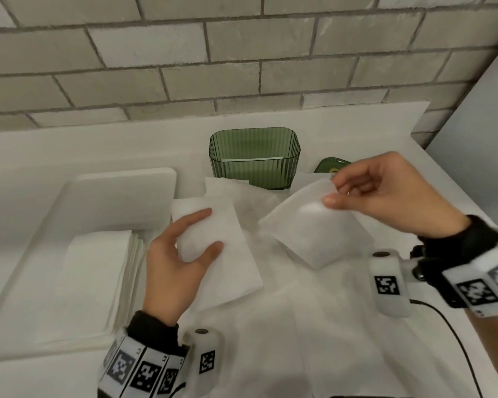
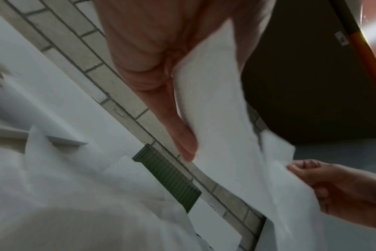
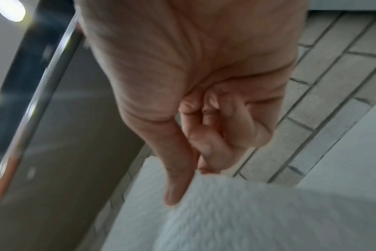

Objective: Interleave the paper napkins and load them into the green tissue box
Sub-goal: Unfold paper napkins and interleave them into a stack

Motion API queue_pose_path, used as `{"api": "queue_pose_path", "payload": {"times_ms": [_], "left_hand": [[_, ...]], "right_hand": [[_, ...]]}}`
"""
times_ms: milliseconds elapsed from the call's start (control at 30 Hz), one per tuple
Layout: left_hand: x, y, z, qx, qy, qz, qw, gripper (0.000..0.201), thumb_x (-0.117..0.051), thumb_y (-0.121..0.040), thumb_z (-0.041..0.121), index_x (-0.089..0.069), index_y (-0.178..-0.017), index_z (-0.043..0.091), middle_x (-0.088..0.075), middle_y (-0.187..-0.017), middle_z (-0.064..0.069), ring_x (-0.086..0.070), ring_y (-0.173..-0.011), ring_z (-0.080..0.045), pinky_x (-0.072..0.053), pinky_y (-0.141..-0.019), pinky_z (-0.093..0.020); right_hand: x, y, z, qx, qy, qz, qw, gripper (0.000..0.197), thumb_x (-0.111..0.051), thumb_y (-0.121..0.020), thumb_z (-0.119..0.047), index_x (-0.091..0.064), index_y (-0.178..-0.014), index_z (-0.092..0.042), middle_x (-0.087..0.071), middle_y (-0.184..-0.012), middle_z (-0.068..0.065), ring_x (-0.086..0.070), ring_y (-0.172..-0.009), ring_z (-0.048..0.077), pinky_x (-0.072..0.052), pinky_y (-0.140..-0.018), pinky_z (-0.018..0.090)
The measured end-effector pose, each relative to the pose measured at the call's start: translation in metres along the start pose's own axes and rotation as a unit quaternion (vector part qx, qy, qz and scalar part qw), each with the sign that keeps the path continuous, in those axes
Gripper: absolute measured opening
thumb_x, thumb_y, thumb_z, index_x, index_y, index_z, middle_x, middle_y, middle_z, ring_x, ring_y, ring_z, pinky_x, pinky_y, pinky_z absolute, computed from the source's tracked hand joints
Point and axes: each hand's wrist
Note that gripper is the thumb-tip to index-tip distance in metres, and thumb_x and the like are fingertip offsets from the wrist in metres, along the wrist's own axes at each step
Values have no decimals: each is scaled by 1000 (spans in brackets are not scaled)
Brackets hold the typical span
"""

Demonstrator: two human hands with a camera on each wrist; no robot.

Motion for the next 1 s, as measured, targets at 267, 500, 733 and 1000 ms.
{"api": "queue_pose_path", "payload": {"times_ms": [267,500,733,1000], "left_hand": [[-21,5,18,16,134,-92,987,62,-33,-91,71,-68,-121,29,-70,-86,-4,-68,-91,-25,-55,-87,-26],[-35,9,36,2,166,-108,980,23,-58,-89,16,-68,-105,3,-77,-90,4,-72,-81,-5,-54,-69,-15],[-13,2,8,4,111,32,993,37,-64,-90,-4,-65,-121,16,-73,-116,2,-69,-110,-21,-59,-89,-33],[-2,8,8,-49,119,48,991,88,-63,-88,-11,-34,-145,49,-43,-153,-13,-60,-123,-32,-52,-96,-58]], "right_hand": [[-13,-1,-7,-25,-232,-65,970,40,-77,-66,-12,-60,-89,17,-64,-58,5,-52,-41,9,-39,-42,15],[-50,-10,10,-56,-220,-70,971,22,-77,-76,-6,-65,-86,10,-68,-60,11,-62,-47,13,-45,-47,18],[-54,-9,48,-97,31,-132,986,24,-82,-74,-32,-73,-89,-16,-73,-84,2,-68,-67,13,-50,-65,18],[-75,4,65,-87,44,-272,957,15,-80,-78,-26,-78,-91,-20,-72,-91,0,-56,-74,-3,-46,-80,20]]}}
Point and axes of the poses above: each hand's wrist, its own y-axis away from the middle knuckle, its own x-axis out of the back of the hand, z = x × y
